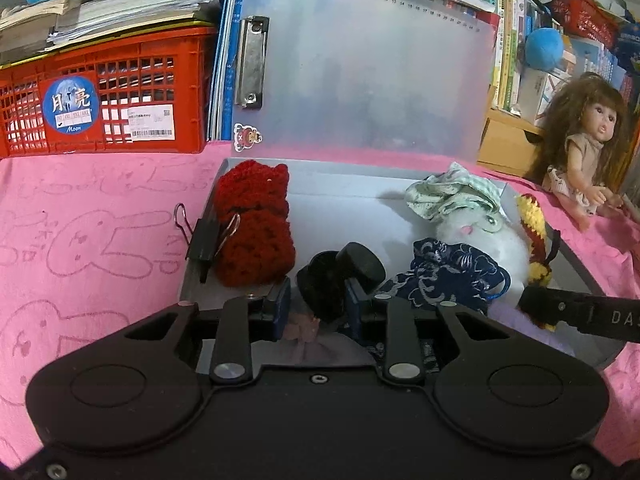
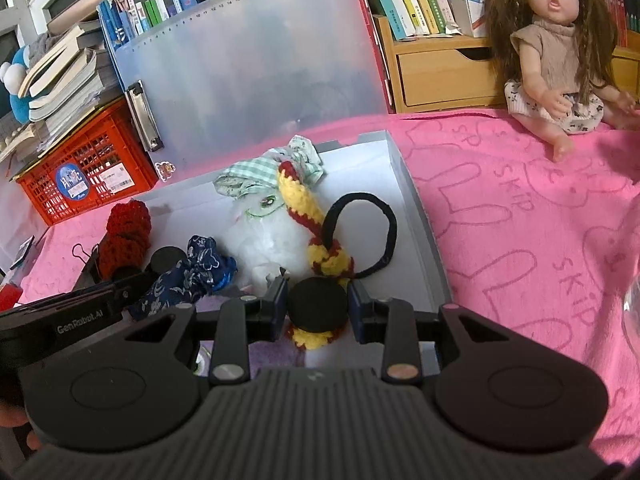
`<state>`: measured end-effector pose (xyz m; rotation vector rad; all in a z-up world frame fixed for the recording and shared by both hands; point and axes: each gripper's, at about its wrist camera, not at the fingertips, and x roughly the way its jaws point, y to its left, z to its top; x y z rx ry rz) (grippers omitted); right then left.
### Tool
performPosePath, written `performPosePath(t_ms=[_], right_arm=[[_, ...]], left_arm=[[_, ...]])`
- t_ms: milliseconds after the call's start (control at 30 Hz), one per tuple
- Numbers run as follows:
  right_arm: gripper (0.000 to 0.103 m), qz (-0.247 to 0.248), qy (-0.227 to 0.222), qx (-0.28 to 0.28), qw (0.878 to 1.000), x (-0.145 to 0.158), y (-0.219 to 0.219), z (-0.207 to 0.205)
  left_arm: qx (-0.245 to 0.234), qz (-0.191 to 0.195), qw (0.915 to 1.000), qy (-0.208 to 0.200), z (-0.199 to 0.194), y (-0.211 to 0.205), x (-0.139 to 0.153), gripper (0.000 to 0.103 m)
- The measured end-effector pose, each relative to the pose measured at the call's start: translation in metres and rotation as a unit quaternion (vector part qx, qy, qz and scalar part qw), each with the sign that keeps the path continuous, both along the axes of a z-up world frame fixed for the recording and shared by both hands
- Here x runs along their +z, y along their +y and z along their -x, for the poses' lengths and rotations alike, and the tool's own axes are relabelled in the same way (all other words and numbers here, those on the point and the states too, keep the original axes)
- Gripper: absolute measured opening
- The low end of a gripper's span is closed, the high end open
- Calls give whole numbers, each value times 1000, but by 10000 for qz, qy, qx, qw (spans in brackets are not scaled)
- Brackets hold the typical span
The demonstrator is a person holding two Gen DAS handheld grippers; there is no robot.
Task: Organize objects
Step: 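Lower the black pucks into the white box and open both grippers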
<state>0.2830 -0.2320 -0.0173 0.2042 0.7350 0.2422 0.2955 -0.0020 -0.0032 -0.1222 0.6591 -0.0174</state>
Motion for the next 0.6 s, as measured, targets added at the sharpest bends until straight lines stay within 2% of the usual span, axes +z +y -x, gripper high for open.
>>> performPosePath(t_ms=[333,600], right_arm=[[39,-20,-18,11,10000,0,0,1],[53,-135,-91,7,9999,3,0,8]], left_arm=[[-7,-39,10000,-18,2,-1,0,28],[-1,-79,9999,-86,7,-3,6,37]])
